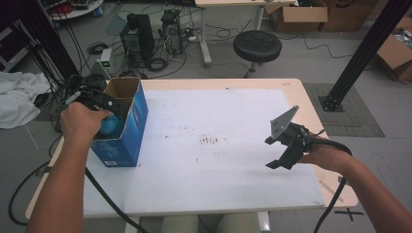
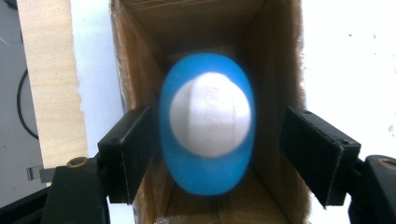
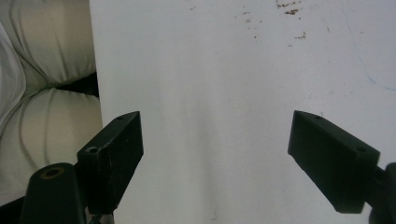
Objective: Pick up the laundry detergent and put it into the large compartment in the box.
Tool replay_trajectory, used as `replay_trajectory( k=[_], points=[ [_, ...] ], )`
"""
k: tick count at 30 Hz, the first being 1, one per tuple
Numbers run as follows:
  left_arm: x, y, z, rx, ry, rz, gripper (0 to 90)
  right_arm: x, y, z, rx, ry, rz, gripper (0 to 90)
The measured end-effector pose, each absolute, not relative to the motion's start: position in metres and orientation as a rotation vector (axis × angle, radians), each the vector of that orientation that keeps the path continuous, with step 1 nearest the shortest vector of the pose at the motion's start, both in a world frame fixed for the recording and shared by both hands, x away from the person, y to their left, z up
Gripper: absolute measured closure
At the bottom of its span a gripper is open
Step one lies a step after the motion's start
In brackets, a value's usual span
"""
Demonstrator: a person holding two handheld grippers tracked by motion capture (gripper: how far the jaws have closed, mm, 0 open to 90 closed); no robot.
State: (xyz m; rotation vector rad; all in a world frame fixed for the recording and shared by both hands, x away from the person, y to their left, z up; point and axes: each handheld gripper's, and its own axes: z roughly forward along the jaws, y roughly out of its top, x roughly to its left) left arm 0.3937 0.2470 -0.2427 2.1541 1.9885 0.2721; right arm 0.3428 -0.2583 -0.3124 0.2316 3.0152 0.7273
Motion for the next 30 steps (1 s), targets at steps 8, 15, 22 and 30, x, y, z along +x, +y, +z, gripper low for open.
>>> replay_trajectory(
  k=[8,15,22,30],
  points=[
    [0.391,0.240,-0.233,2.192,1.976,0.270,25.7,0.342,-0.256,-0.311,0.221,3.012,0.733,17.8],
    [0.388,0.236,-0.219,2.204,1.963,0.287,23.6,0.341,-0.256,-0.311,0.217,3.012,0.733,17.8],
    [0.385,0.223,-0.210,2.238,1.911,0.287,21.8,0.341,-0.255,-0.311,0.210,3.011,0.734,17.8],
    [0.383,0.200,-0.204,2.289,1.828,0.295,20.5,0.340,-0.253,-0.310,0.209,3.011,0.730,17.8]
  ],
)
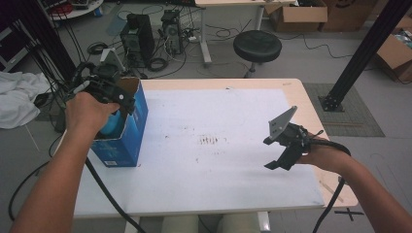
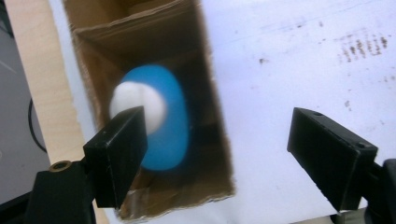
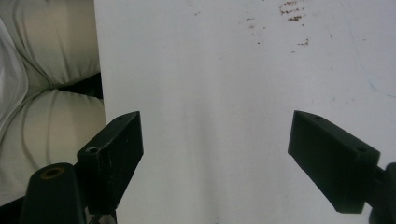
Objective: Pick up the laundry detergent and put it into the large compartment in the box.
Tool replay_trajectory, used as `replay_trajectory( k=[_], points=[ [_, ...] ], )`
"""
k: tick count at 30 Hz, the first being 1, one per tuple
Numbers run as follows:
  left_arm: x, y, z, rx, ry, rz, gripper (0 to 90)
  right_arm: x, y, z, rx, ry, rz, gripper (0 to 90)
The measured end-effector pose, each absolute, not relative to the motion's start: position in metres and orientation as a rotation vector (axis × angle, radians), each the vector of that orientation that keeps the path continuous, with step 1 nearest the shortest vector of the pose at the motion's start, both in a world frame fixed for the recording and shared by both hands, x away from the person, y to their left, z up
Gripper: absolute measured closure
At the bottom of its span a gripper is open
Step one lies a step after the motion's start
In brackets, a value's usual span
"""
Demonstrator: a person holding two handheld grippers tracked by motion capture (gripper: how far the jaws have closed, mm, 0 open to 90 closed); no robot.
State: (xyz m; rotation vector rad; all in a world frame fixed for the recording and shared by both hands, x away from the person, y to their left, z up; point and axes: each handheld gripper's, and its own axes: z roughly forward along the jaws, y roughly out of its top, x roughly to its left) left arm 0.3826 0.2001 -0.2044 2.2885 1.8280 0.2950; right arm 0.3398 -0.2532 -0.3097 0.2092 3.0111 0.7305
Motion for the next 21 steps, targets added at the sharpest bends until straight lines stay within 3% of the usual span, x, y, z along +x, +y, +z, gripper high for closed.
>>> replay_trajectory(
  k=[21],
  points=[
    [0.380,0.145,-0.205,2.428,1.605,0.282,19.1,0.339,-0.252,-0.309,0.214,3.012,0.726,17.8]
  ],
)
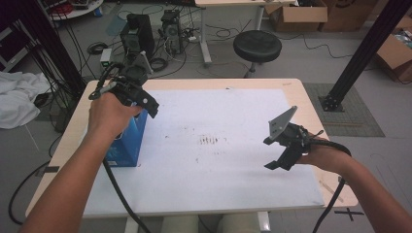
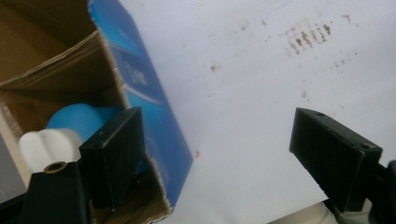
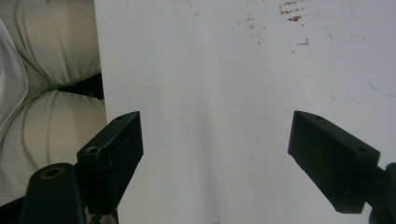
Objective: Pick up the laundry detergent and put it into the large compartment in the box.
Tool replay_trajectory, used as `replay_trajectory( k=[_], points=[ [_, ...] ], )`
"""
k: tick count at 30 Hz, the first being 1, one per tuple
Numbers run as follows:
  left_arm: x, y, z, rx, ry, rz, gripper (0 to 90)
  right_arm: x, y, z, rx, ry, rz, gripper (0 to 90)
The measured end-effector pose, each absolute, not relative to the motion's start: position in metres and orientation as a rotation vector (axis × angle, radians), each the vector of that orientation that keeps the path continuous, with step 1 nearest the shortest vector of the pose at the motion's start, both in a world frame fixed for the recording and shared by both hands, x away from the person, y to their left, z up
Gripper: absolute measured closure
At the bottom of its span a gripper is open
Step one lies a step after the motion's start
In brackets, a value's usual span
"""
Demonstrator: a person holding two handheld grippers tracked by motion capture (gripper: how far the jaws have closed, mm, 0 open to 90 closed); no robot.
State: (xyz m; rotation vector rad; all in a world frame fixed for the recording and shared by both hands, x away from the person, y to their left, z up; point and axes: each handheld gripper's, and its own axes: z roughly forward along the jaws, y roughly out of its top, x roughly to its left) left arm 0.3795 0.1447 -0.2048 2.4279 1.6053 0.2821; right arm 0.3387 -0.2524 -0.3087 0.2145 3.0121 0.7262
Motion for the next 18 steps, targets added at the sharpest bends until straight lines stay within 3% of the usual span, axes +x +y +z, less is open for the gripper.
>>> replay_trajectory(
  k=[18],
  points=[
    [0.382,0.092,-0.217,2.539,1.415,0.259,19.2,0.341,-0.249,-0.308,0.223,3.017,0.724,17.7]
  ],
)
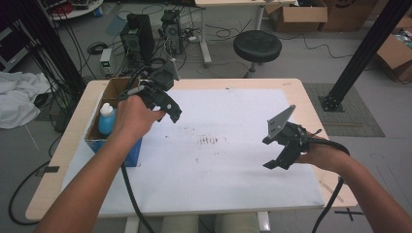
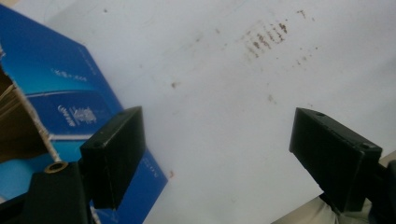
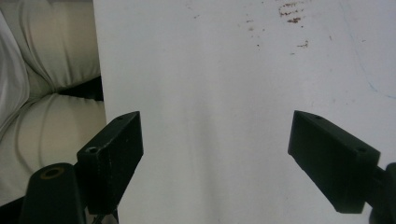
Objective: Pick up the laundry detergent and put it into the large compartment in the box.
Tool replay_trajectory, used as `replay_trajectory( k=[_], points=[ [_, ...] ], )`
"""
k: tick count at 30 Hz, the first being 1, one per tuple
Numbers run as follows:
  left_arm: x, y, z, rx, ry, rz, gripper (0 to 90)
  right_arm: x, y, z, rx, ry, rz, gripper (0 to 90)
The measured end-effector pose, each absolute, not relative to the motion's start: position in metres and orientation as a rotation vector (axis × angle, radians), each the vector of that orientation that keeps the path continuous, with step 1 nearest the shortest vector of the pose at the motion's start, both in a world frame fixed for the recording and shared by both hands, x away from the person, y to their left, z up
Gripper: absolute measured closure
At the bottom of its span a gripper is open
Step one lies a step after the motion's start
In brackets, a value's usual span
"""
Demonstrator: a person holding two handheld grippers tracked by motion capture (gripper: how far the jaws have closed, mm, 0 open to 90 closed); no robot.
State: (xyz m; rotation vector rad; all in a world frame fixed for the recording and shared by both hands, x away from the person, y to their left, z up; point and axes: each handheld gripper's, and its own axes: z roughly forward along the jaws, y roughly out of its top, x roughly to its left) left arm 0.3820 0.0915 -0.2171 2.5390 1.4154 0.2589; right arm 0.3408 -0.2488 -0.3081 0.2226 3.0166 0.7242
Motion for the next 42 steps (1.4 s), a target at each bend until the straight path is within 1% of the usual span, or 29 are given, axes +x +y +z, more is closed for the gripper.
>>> replay_trajectory(
  k=[12,18,42],
  points=[
    [0.388,0.064,-0.228,2.591,1.311,0.262,19.8,0.346,-0.244,-0.309,0.227,3.025,0.715,17.7],
    [0.389,0.057,-0.231,2.593,1.271,0.241,20.1,0.346,-0.242,-0.306,0.238,3.026,0.702,17.7],
    [0.389,0.060,-0.234,2.594,1.270,0.228,20.3,0.346,-0.237,-0.306,0.231,3.033,0.693,17.7]
  ],
)
